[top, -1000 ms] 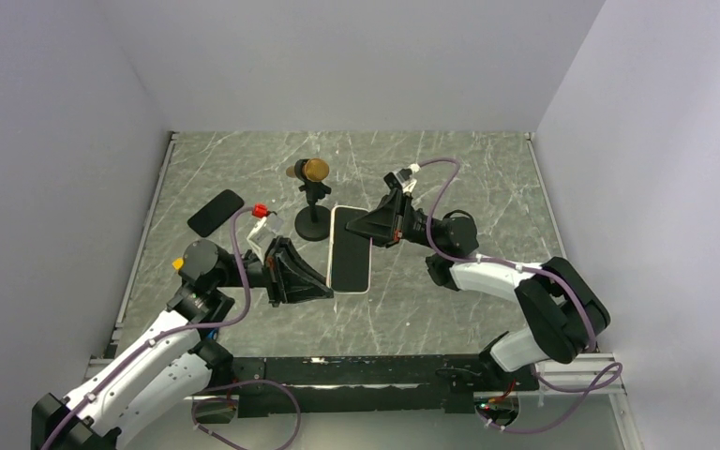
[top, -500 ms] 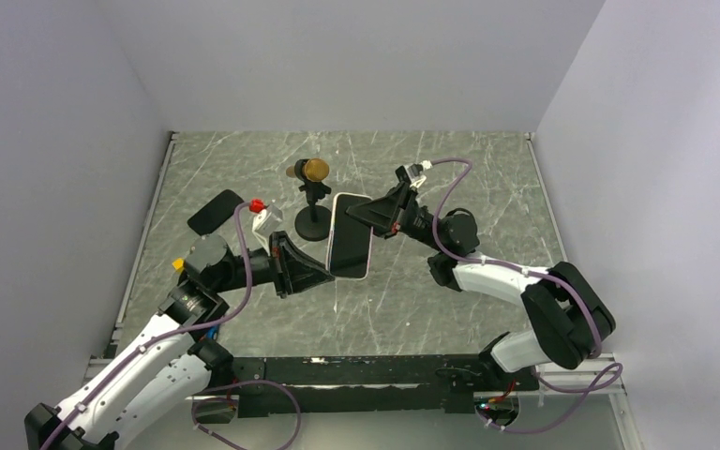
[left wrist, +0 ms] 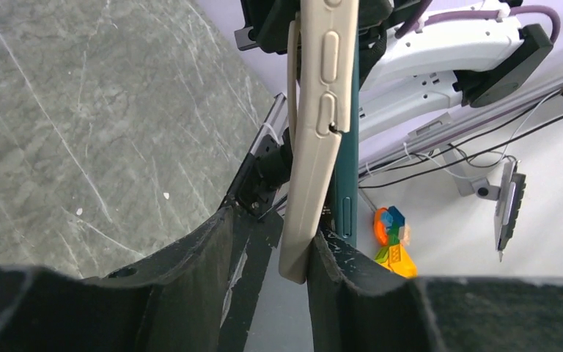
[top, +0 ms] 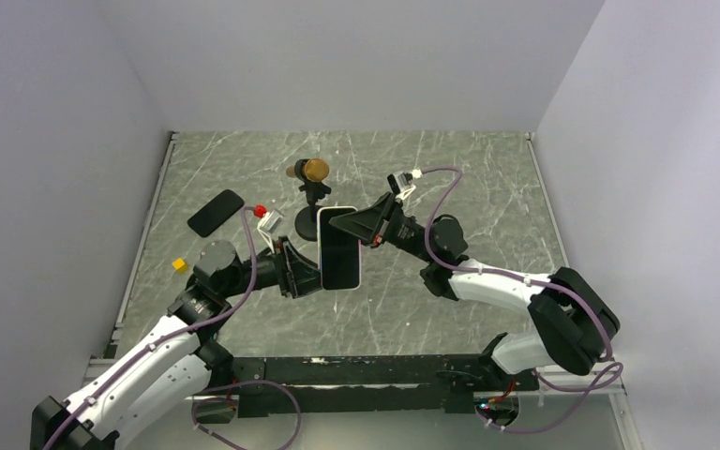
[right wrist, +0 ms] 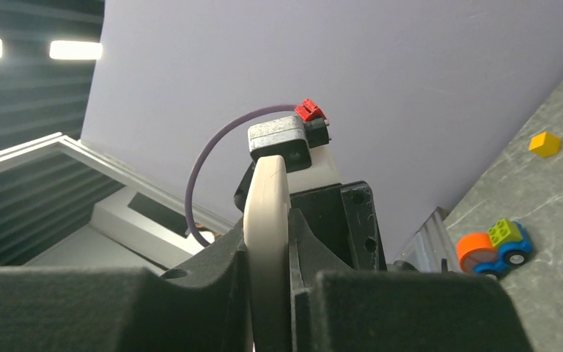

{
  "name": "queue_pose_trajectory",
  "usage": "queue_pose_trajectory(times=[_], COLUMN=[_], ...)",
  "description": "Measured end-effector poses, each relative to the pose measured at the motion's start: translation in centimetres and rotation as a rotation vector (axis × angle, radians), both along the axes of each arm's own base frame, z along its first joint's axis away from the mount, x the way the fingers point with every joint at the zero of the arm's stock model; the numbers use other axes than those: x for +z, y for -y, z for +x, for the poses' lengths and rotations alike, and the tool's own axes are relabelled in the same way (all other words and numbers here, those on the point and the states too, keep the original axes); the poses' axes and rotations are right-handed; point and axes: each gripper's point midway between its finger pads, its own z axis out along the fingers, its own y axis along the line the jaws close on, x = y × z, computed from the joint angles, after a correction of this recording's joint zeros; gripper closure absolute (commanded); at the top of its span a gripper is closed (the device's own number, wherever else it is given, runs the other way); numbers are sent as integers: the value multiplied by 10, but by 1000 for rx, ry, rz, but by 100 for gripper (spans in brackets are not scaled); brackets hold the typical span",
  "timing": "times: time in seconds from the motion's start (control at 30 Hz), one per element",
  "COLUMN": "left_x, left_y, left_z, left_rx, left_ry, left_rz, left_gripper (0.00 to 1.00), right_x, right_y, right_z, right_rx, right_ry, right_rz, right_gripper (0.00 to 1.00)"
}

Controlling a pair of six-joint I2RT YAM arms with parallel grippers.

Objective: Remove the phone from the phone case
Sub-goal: Remove the phone case from the phone.

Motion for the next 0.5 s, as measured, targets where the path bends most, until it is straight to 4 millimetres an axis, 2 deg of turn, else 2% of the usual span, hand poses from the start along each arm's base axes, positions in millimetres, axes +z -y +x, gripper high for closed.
queue_pose_trajectory(times=[0.07,0.23,0.47,0.5], left_x=[-2,-1,-17,-21], left_y=[0,5,5,0], left_z=[1,0,26,37], left_rx=[8,17,246,327], left_ry=[-14,2,63,87], left_rz=[-12,-20,71,101], left_gripper=[64,100,100,100], right_x=[-1,-4,-9,-9], right_y=[-1,-5,-9,-9], right_z=[1,6,25,29], right_rx=[-13,-50,-128,-133], right_ry=[4,13,2,-40], right_rz=[-5,-17,-33,-8], right_gripper=[100,100,100,100])
